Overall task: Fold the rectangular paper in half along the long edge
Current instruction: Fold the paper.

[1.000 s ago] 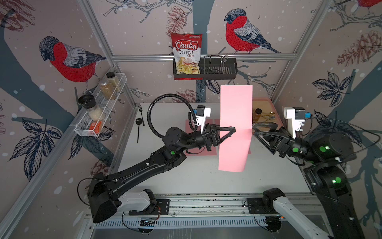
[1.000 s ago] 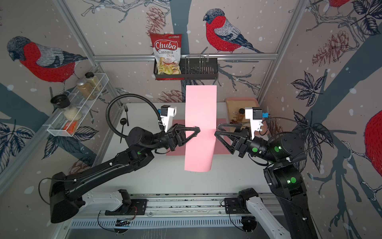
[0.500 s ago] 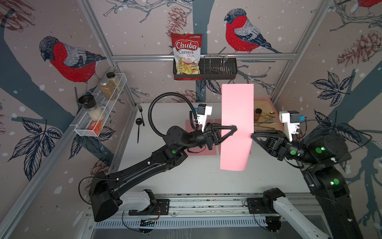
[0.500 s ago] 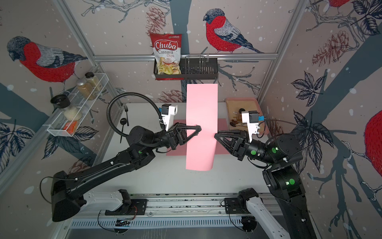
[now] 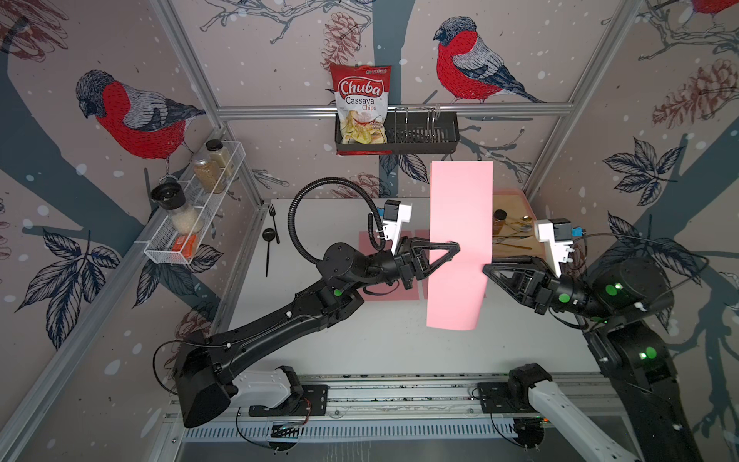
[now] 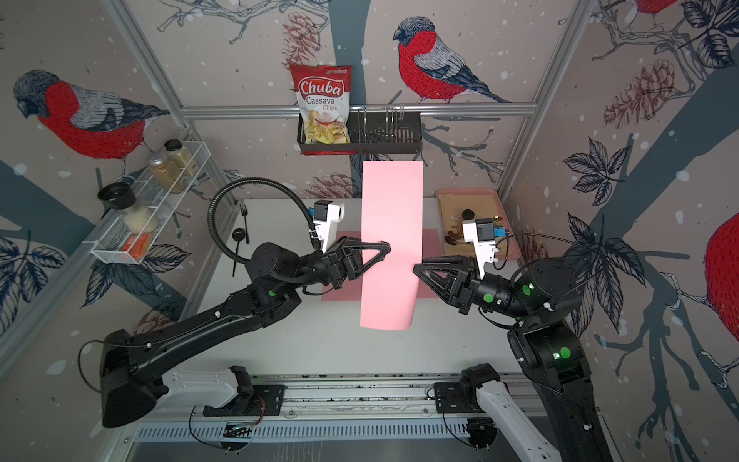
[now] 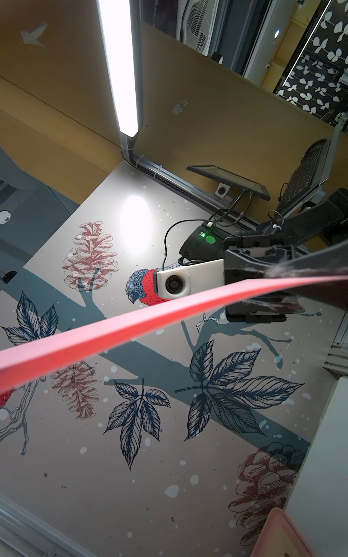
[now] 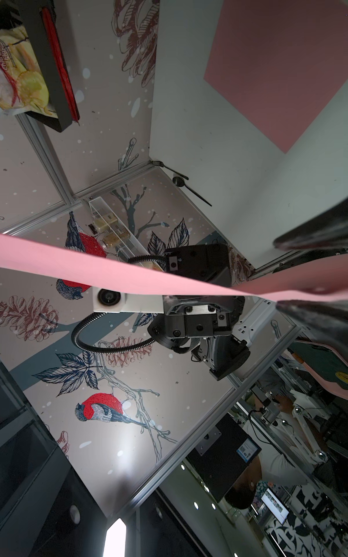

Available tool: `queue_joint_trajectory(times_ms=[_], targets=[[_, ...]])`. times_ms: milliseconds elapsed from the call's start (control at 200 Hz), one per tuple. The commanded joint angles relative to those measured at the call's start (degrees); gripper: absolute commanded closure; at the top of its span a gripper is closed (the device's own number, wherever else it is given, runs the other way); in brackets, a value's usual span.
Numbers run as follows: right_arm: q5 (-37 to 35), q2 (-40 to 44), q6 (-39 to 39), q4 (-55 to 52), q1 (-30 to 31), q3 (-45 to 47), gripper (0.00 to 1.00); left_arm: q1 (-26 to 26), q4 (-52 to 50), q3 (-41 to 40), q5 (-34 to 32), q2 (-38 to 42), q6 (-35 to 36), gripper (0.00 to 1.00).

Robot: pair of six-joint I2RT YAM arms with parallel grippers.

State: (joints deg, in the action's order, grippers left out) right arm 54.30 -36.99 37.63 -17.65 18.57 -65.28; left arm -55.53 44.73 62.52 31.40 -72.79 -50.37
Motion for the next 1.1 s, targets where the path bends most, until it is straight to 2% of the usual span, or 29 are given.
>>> queue_joint_trajectory(times_ms=[0,145,255,310,375,405,500,560,610,635,725,810,870,916,1021,1091], targets=[[1.2,0.3,-1.8,-2.1,0.2,-0.2,0.97,0.0,2.4,0.5,-0.5,0.0,0.8,1.00],[0.5,0.2,-3.8,-5.8,0.5,-0.9,0.90,0.0,1.6,0.7,-0.7,0.2,1.3,1.00],[0.5,0.7,-4.0,-6.7,0.8,-0.7,1.00,0.0,0.6,0.7,-1.0,0.5,2.0,1.00],[0.2,0.9,-4.2,-7.2,0.9,-0.9,1.00,0.0,0.2,0.7,-1.2,0.7,2.3,1.00],[0.3,1.0,-4.2,-7.7,0.9,-0.9,0.87,0.0,0.0,0.8,-1.2,0.8,2.5,1.00],[0.3,1.1,-4.2,-8.0,0.9,-1.0,0.86,0.0,-0.1,0.8,-1.2,0.8,2.5,1.00],[0.6,1.4,-4.4,-8.4,1.0,-0.9,1.00,0.0,-0.3,0.9,-1.2,0.8,2.7,1.00],[0.7,1.5,-4.5,-9.0,1.1,-1.2,1.00,0.0,-0.4,1.1,-1.2,0.8,2.9,1.00],[0.6,1.5,-4.7,-9.6,1.1,-1.5,0.90,0.0,-0.6,1.1,-1.3,0.8,2.9,1.00],[0.7,1.5,-4.7,-9.8,1.1,-1.5,0.89,0.0,-0.6,1.1,-1.2,0.8,3.0,1.00],[0.9,1.9,-4.8,-10.1,1.1,-1.5,1.00,0.0,-0.8,1.2,-1.2,0.9,3.2,1.00],[1.6,2.1,-4.4,-9.8,1.1,-1.5,1.00,0.0,-0.9,1.3,-1.3,0.8,3.3,1.00],[1.7,2.1,-4.3,-10.1,1.2,-1.5,0.87,0.0,-0.9,1.4,-1.3,0.8,3.3,1.00],[1.8,2.2,-4.3,-10.1,1.2,-1.5,0.86,0.0,-0.8,1.3,-1.3,0.7,3.3,1.00],[2.7,2.6,-4.0,-10.1,1.2,-1.1,1.00,0.0,-1.0,1.4,-1.3,0.7,3.3,1.00],[2.9,3.0,-3.7,-10.0,1.2,-1.3,0.99,0.0,-1.1,1.6,-1.4,0.8,3.4,1.00]])
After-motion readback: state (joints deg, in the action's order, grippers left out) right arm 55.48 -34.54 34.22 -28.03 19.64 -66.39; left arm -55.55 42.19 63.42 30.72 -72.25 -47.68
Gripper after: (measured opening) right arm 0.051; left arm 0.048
